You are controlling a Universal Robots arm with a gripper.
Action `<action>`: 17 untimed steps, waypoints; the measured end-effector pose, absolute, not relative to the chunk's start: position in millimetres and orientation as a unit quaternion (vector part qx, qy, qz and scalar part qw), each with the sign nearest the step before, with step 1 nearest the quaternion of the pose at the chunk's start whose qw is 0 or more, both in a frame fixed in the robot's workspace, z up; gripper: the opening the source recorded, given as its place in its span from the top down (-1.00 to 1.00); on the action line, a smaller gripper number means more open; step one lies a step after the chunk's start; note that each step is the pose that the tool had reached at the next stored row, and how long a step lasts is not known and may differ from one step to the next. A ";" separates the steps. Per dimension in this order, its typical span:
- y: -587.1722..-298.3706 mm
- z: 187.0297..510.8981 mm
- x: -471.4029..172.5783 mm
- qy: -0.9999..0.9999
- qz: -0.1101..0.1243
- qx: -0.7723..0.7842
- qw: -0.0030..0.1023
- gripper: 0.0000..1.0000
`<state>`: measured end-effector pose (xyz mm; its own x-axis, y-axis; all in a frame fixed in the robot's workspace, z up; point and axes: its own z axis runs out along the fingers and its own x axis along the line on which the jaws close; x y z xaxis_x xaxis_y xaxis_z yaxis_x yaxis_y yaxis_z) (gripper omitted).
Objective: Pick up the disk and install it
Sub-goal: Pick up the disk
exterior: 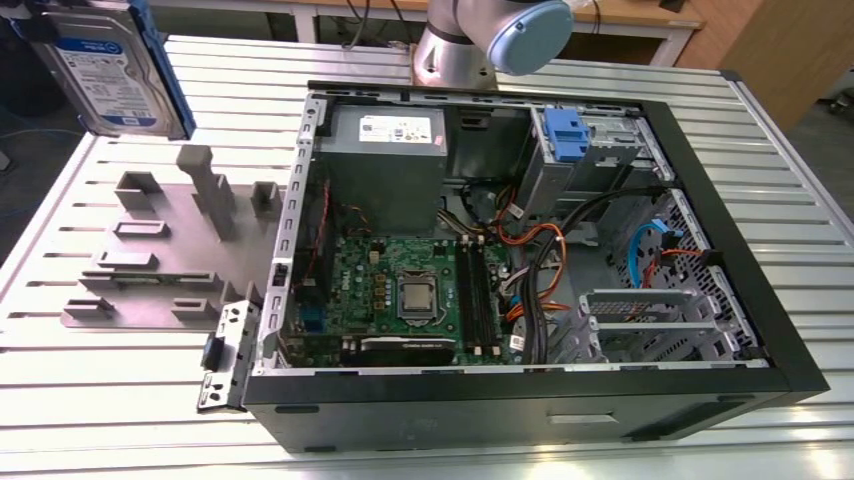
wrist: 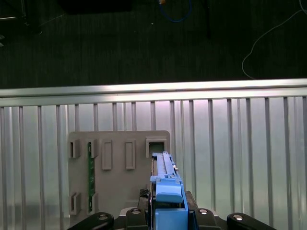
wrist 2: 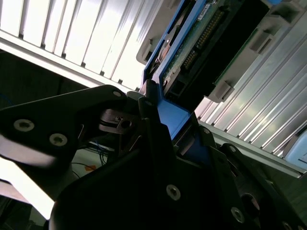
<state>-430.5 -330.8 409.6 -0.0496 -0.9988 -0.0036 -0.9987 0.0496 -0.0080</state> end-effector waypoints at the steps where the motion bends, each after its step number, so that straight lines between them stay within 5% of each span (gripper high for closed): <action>1: -330.9 409.9 -430.5 0.724 -0.002 -0.689 0.004 0.27; 17: -330.8 413.6 -430.5 0.724 -0.002 -0.689 0.004 0.27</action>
<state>-430.5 -330.8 413.6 -0.0496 -0.9988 -0.0037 -0.9987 0.0496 -0.0080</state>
